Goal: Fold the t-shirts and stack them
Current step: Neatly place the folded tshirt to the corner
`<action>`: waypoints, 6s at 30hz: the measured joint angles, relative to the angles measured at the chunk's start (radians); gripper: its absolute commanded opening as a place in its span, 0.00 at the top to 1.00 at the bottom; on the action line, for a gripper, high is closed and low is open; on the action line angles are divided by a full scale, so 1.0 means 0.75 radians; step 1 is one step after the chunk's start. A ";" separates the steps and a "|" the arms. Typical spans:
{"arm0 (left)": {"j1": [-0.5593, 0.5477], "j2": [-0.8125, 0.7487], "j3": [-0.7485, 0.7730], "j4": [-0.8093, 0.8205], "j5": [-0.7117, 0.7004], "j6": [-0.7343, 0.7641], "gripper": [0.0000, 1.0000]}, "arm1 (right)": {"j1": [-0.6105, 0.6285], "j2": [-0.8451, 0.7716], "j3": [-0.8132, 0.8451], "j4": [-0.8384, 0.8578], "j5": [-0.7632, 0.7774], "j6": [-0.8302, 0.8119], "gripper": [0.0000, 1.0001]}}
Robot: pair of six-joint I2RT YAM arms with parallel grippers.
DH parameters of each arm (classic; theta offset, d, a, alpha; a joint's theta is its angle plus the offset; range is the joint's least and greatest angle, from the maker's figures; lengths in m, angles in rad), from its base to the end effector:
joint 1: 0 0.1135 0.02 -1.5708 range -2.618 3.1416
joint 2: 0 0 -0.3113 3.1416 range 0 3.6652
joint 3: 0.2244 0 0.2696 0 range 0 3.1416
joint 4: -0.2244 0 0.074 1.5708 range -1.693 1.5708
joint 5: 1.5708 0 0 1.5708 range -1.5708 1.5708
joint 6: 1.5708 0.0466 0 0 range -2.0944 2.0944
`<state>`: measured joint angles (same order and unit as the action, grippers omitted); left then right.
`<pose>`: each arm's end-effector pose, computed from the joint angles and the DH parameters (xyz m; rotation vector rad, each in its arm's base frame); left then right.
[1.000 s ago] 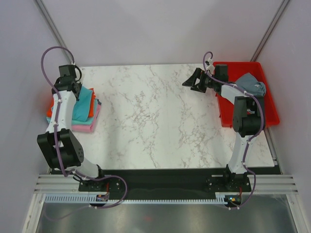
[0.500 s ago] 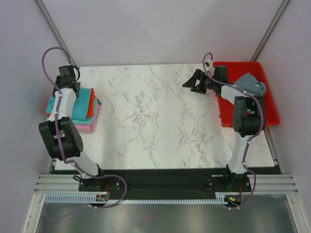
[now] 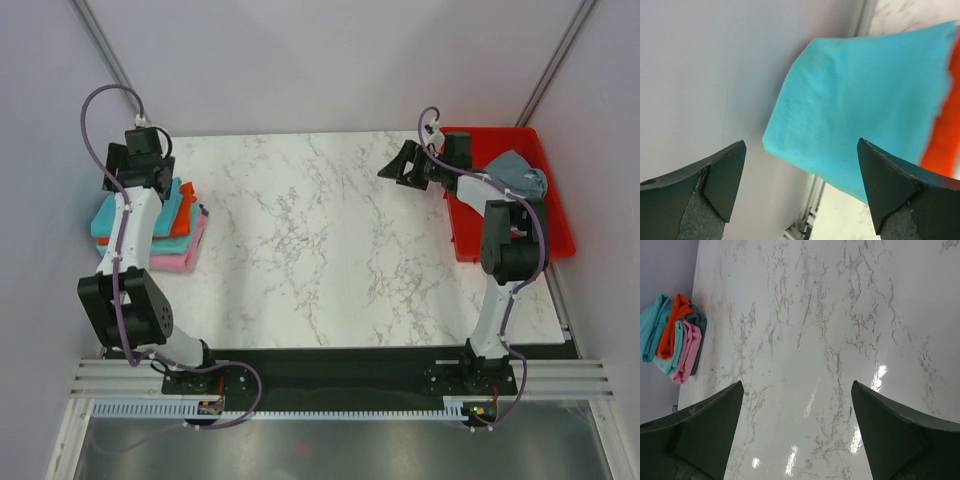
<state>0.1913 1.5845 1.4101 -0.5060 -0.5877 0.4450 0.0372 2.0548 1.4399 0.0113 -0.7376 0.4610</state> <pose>0.3693 0.0978 0.3673 -0.0381 2.3053 0.9965 0.5020 0.0500 0.2248 0.0255 2.1914 1.0825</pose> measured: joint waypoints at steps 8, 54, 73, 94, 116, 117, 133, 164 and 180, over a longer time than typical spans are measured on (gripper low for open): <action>-0.161 -0.274 -0.001 -0.107 0.496 -0.241 0.01 | 0.000 -0.162 -0.004 0.007 0.203 -0.100 0.02; -0.270 -0.724 -1.137 1.068 0.904 -0.658 0.01 | 0.033 -1.148 -1.254 0.359 0.974 -0.805 0.02; -0.251 -0.211 -1.570 1.970 0.948 -0.625 0.01 | 0.030 -0.976 -1.645 1.242 0.980 -0.700 0.02; -0.302 -0.208 -1.575 2.079 0.926 -0.602 0.01 | 0.003 -0.686 -1.637 1.606 0.885 -0.678 0.02; -0.269 -0.205 -1.598 2.142 0.995 -0.583 0.01 | -0.012 -0.686 -1.637 1.611 0.844 -0.675 0.02; -0.269 -0.205 -1.590 2.136 0.995 -0.583 0.01 | -0.013 -0.686 -1.637 1.611 0.844 -0.674 0.02; -0.269 -0.205 -1.589 2.118 0.995 -0.583 0.01 | -0.013 -0.686 -1.637 1.611 0.842 -0.675 0.02; -0.269 -0.205 -1.589 2.113 0.995 -0.583 0.01 | -0.015 -0.686 -1.637 1.611 0.839 -0.675 0.02; -0.269 -0.205 -1.589 2.113 0.995 -0.583 0.01 | -0.015 -0.686 -1.637 1.611 0.838 -0.675 0.02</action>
<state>-0.0105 1.4307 0.2184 1.0786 0.1589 0.0074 0.0257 1.5402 0.2119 1.2194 -0.1089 -0.0452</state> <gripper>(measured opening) 0.993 0.978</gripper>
